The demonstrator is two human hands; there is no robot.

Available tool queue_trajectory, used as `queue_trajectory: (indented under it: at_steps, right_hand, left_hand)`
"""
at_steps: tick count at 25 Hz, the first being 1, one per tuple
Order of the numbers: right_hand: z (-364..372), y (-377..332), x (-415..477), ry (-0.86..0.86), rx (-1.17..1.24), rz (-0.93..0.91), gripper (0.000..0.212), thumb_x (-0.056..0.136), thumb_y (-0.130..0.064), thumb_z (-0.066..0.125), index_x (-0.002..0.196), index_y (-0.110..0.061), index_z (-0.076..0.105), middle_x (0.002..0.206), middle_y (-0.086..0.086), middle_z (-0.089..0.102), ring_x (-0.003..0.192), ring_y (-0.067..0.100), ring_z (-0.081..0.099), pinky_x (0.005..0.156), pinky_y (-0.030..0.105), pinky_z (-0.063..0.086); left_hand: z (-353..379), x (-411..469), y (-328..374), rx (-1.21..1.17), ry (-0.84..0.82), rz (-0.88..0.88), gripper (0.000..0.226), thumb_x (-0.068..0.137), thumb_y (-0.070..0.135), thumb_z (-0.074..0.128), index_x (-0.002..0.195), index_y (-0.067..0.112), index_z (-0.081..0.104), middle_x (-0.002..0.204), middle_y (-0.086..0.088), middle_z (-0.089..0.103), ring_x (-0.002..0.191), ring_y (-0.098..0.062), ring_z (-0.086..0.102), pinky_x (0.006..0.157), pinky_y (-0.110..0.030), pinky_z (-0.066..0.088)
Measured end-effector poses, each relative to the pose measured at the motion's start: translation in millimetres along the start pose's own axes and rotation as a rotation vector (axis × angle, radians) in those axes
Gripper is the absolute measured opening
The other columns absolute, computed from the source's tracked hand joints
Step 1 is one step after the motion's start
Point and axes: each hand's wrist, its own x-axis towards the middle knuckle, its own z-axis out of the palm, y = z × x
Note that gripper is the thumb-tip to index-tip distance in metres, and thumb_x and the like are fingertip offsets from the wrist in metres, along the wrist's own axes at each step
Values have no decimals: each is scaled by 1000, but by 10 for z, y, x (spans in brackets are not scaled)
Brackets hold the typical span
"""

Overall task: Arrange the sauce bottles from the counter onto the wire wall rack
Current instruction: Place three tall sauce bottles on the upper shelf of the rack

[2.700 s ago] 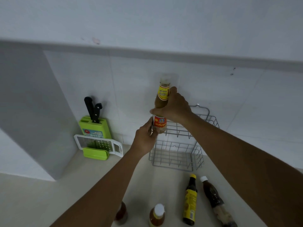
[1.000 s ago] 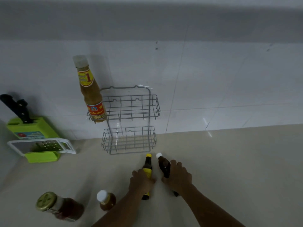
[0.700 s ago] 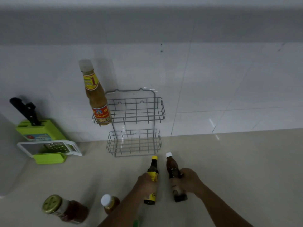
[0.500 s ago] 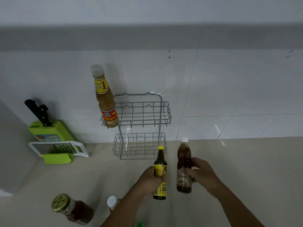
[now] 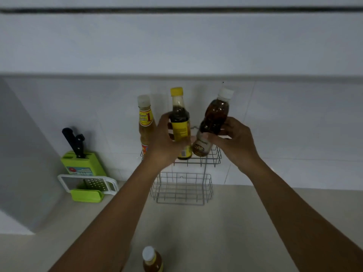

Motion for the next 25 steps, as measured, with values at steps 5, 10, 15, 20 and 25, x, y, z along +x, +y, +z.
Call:
queue_trajectory:
  at_steps: [5, 10, 15, 20, 25]
  right_hand:
    - [248, 205, 342, -66, -131, -31, 55, 71, -16, 89, 122, -17, 68, 110, -4, 76, 101, 7, 70, 86, 25, 58]
    - [298, 458, 351, -147, -185, 76, 54, 71, -12, 89, 119, -20, 67, 103, -6, 74, 100, 11, 70, 93, 35, 57]
    - [257, 547, 335, -242, -180, 107, 55, 75, -8, 84, 123, -20, 63, 114, -3, 73, 111, 14, 67, 102, 45, 53]
    - [225, 497, 374, -332, -233, 135, 59, 75, -18, 86, 127, -22, 60, 121, -4, 70, 112, 15, 66, 101, 45, 54]
    - [244, 369, 374, -267, -330, 108, 54, 79, -29, 84, 127, -20, 63, 112, -7, 67, 86, 5, 64, 70, 18, 47]
  left_hand:
    - [75, 320, -242, 103, 148, 89, 81, 64, 13, 90, 131, 14, 45, 93, 19, 55, 80, 4, 58, 61, 1, 46]
    - [202, 301, -686, 174, 86, 144, 90, 62, 14, 91, 135, 16, 39, 117, 2, 57, 102, -13, 59, 84, -24, 54]
    - [239, 231, -879, 273, 52, 133, 83, 69, 27, 87, 136, 23, 39, 119, -3, 57, 107, -23, 58, 87, -46, 56]
    - [146, 205, -552, 265, 28, 90, 35, 100, 35, 48, 131, 20, 43, 106, 4, 60, 96, -11, 59, 85, -29, 48]
    - [-77, 352, -275, 328, 29, 66, 47, 95, 27, 61, 139, 22, 46, 119, -3, 67, 107, -17, 64, 91, -30, 52]
